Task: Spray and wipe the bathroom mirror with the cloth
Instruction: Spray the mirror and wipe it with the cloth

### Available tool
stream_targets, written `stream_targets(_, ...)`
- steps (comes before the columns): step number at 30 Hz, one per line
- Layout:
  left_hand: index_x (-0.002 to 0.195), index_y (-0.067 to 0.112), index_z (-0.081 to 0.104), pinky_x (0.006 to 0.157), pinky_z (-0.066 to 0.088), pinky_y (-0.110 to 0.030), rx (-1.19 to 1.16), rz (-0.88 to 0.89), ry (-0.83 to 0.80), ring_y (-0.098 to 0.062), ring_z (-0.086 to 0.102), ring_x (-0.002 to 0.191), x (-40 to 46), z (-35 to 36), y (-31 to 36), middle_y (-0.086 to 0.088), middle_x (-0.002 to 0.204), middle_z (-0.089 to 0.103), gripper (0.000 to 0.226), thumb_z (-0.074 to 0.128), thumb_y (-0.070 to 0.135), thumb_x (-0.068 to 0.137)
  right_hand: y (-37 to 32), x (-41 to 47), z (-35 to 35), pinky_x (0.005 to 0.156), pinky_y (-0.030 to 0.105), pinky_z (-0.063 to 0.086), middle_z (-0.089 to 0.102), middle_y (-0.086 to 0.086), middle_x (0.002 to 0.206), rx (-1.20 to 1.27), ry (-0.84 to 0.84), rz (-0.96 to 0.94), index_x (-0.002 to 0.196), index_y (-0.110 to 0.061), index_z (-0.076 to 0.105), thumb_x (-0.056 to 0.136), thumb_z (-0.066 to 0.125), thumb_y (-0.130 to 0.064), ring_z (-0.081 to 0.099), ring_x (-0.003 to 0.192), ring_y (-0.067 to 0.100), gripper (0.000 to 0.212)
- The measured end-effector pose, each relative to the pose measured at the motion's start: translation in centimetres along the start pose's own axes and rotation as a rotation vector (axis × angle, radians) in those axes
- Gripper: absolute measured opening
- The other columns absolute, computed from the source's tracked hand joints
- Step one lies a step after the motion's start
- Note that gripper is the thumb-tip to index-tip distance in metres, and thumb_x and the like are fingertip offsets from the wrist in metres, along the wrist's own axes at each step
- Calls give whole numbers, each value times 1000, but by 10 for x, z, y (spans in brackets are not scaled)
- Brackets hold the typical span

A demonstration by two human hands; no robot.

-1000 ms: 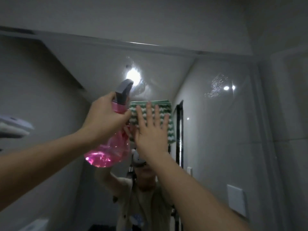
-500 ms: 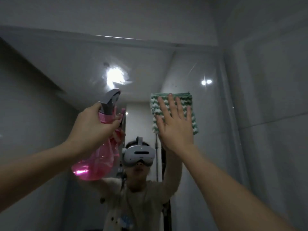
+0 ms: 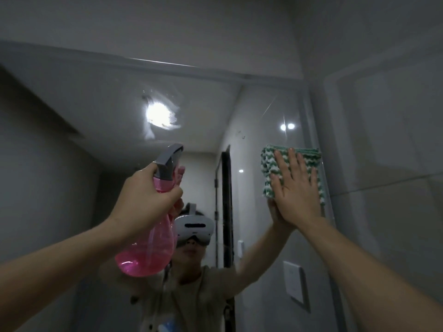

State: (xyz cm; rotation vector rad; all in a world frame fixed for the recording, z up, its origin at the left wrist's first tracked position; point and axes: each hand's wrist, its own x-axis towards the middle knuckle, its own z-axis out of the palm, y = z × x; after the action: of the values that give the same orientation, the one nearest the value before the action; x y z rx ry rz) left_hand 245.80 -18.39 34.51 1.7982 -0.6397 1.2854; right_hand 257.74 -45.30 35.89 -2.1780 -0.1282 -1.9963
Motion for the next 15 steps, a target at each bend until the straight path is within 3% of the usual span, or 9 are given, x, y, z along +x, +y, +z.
stream_targets(3,79,19,56,44,43,-6,-26,-9,22,6,60,52,5,-16,-5,-2,66,62,18,64,3,81,-18,3,-1,115,45,-9,-6,0,160,3,-40,129,149,-34,-2,93,6,-51,-7,147,20,59)
stream_targets(5,80,17,57,50,49,-18,-42,-23,39,-8,64,55,7,-27,-9,-4,69,64,13,67,8,81,-38,8,-1,115,47,-11,-13,2,159,21,-78,230,150,-30,-6,100,11,-46,-12,146,22,56)
stream_targets(7,80,17,58,53,45,-24,-41,-33,65,-15,63,61,7,-39,-15,-7,71,65,12,68,9,80,-67,15,-2,116,48,-11,-16,4,158,32,-94,255,150,-28,-10,101,14,-43,-15,145,24,57)
stream_targets(12,74,15,58,47,39,-24,-71,-42,80,-2,61,46,-4,-74,-21,1,53,65,13,69,10,77,-180,32,4,115,51,-14,-23,5,156,36,-128,-20,148,-26,-17,101,9,-44,-21,143,25,56)
stream_targets(15,69,20,59,52,41,-28,-21,-67,134,-10,59,50,-8,-99,-23,19,60,66,20,78,20,64,-258,28,12,112,50,-21,-21,5,157,86,-138,-266,148,-27,-15,101,13,-44,-21,143,25,57)
